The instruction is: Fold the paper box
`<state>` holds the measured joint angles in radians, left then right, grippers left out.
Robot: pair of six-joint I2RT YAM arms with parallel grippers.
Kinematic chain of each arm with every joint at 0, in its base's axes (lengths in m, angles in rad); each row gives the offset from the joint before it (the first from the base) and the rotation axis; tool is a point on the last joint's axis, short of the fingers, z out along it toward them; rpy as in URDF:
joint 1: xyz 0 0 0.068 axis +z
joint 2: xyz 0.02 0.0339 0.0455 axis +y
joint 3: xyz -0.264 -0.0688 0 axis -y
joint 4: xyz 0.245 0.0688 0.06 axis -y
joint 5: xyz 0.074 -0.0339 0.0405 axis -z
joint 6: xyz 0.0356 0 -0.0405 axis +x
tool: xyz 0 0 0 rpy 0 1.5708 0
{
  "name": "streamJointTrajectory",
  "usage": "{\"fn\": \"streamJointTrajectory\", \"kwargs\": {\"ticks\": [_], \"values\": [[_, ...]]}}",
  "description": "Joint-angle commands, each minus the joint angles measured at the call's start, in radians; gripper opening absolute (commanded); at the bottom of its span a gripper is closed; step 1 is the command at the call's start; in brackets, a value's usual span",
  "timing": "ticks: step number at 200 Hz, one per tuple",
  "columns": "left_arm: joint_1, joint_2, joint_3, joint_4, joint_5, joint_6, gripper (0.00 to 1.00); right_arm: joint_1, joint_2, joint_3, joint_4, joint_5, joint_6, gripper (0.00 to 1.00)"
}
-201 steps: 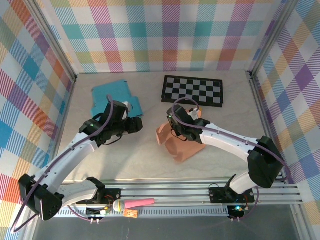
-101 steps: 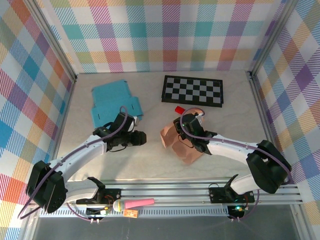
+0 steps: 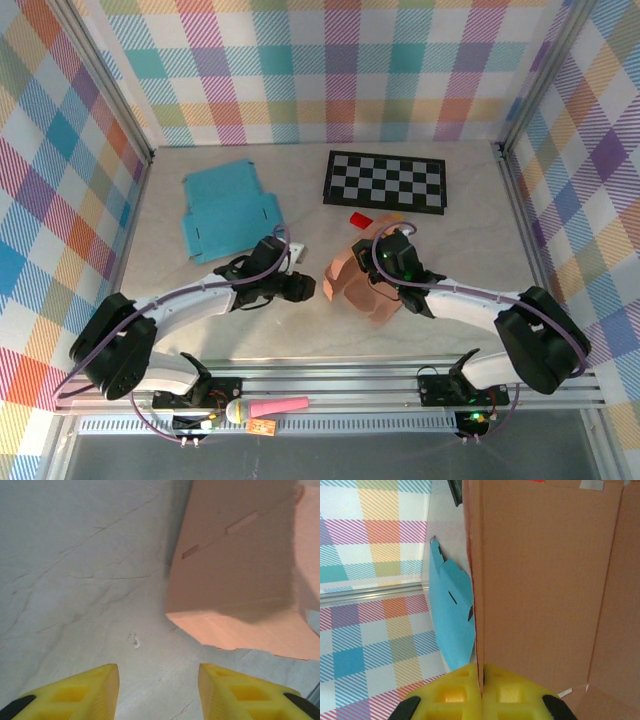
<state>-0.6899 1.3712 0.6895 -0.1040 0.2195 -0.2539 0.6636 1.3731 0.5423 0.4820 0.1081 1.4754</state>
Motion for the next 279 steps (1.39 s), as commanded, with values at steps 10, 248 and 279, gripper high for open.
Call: {"fn": "streamJointTrajectory", "kwargs": {"ticks": [10,248,279], "values": [[-0.029,0.045,-0.013,0.111,0.029,0.098,0.45,-0.014,0.022,-0.008,0.082,-0.061,-0.024,0.0],[-0.107,0.173,0.107,0.179,-0.144,0.052,0.35,-0.008,0.177,0.01,0.334,-0.077,0.05,0.0],[-0.109,0.186,0.117,0.182,-0.141,0.033,0.33,0.006,0.226,0.024,0.406,-0.062,0.074,0.0]]}}
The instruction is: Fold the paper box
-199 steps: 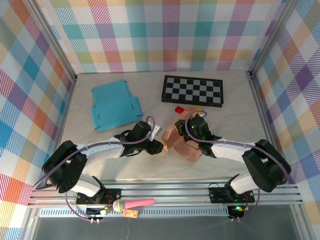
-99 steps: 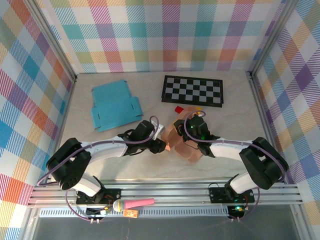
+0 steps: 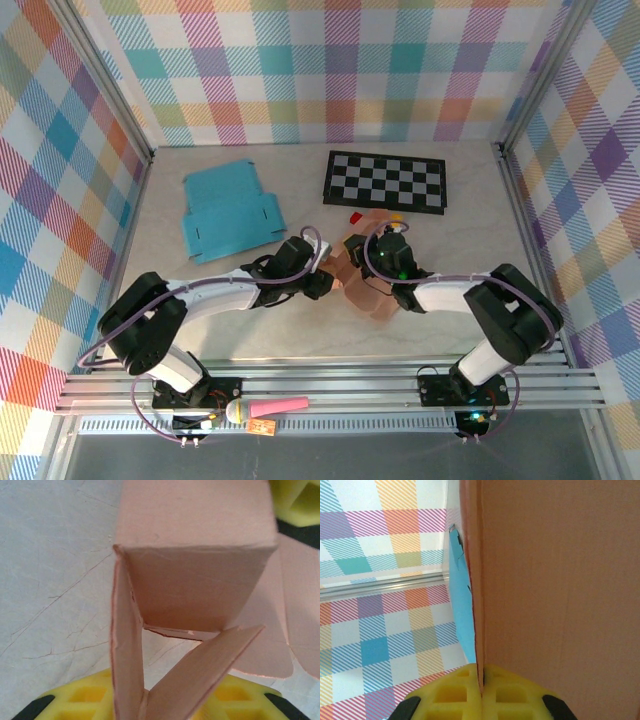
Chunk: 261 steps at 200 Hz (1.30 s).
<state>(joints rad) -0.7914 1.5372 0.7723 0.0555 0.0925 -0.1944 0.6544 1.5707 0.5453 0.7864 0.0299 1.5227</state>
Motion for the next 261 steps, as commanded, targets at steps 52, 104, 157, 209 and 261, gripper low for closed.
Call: {"fn": "streamJointTrajectory", "kwargs": {"ticks": [52,104,157,209,261], "values": [[-0.008,-0.006,0.017,0.017,0.007,-0.022,0.34,0.017,0.039,0.048,0.068,0.025,0.018,0.0],[-0.016,-0.011,0.022,0.02,0.032,0.005,0.34,0.016,0.029,0.06,0.045,0.015,0.015,0.0],[-0.028,-0.006,0.045,0.006,0.026,0.023,0.35,0.017,0.004,0.046,0.036,0.016,0.002,0.0],[-0.036,0.031,0.045,0.005,-0.077,-0.046,0.36,0.033,0.03,0.014,0.154,0.048,0.013,0.0],[-0.042,0.044,0.025,0.039,-0.167,-0.123,0.37,0.077,0.051,0.0,0.207,0.108,0.007,0.0]]}}
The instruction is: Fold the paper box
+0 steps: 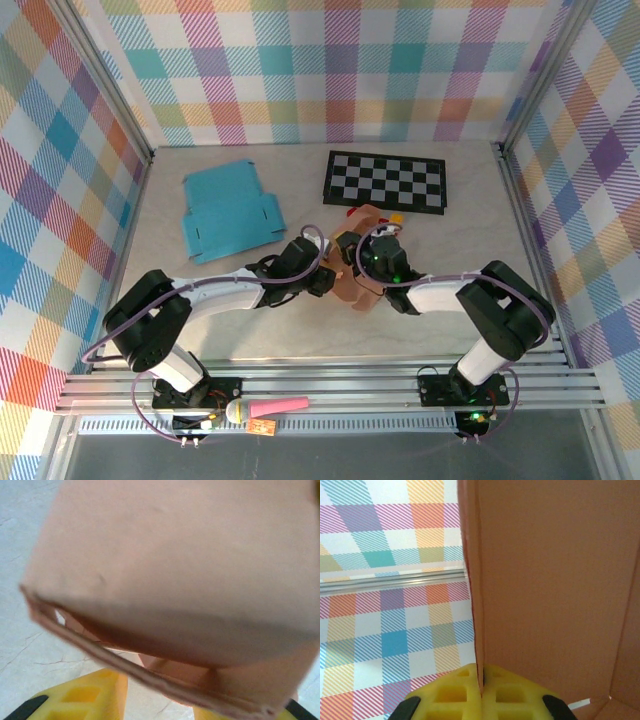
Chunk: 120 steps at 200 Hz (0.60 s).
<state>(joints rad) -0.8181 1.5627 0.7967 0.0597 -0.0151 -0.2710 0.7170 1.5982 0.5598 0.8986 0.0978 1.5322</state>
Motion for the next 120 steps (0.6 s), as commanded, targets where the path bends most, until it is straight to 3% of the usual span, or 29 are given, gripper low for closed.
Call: {"fn": "streamJointTrajectory", "kwargs": {"ticks": [1,120], "values": [[-0.015,0.019,0.0,0.036,-0.06,-0.047,0.37,0.015,0.025,-0.015,0.095,0.04,-0.003,0.0],[-0.015,0.033,-0.038,0.066,-0.126,-0.148,0.37,0.027,0.183,-0.024,0.319,0.049,-0.115,0.0]]}}
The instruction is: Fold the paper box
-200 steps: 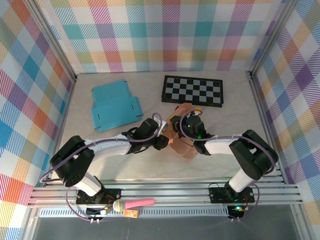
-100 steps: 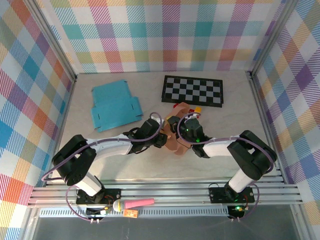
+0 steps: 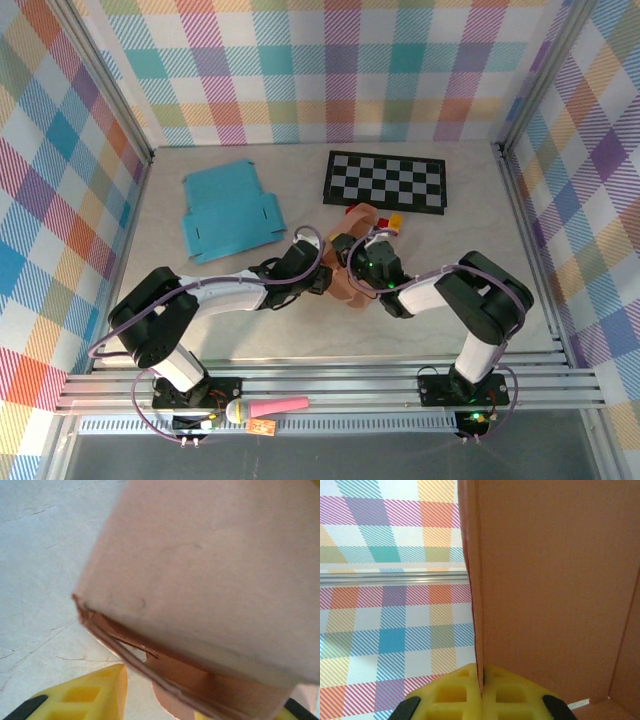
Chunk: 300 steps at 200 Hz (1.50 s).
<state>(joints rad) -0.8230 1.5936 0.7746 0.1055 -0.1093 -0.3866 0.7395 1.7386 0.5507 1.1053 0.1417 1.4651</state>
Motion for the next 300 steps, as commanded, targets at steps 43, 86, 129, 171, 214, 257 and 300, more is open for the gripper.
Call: {"fn": "streamJointTrajectory", "kwargs": {"ticks": [43,86,129,171,214,257,300], "values": [[-0.011,0.005,-0.017,0.028,-0.066,-0.078,0.37,0.004,0.091,-0.029,0.183,0.004,-0.047,0.01],[-0.013,0.024,-0.001,0.026,-0.075,-0.108,0.34,0.004,0.084,-0.026,0.161,-0.003,-0.034,0.01],[-0.033,0.046,0.057,-0.037,-0.148,-0.141,0.32,0.02,0.06,0.004,0.101,0.007,-0.015,0.01],[-0.061,0.062,0.098,-0.102,-0.261,-0.222,0.25,0.034,0.045,0.02,0.058,0.048,0.024,0.0],[-0.062,0.081,0.12,-0.131,-0.303,-0.251,0.2,0.04,0.028,0.032,0.009,0.065,0.05,0.0],[-0.063,0.108,0.159,-0.157,-0.321,-0.255,0.14,0.052,0.012,0.05,-0.046,0.079,0.079,0.0],[-0.064,0.108,0.17,-0.186,-0.363,-0.254,0.0,0.054,-0.027,0.067,-0.131,0.104,0.102,0.11]]}}
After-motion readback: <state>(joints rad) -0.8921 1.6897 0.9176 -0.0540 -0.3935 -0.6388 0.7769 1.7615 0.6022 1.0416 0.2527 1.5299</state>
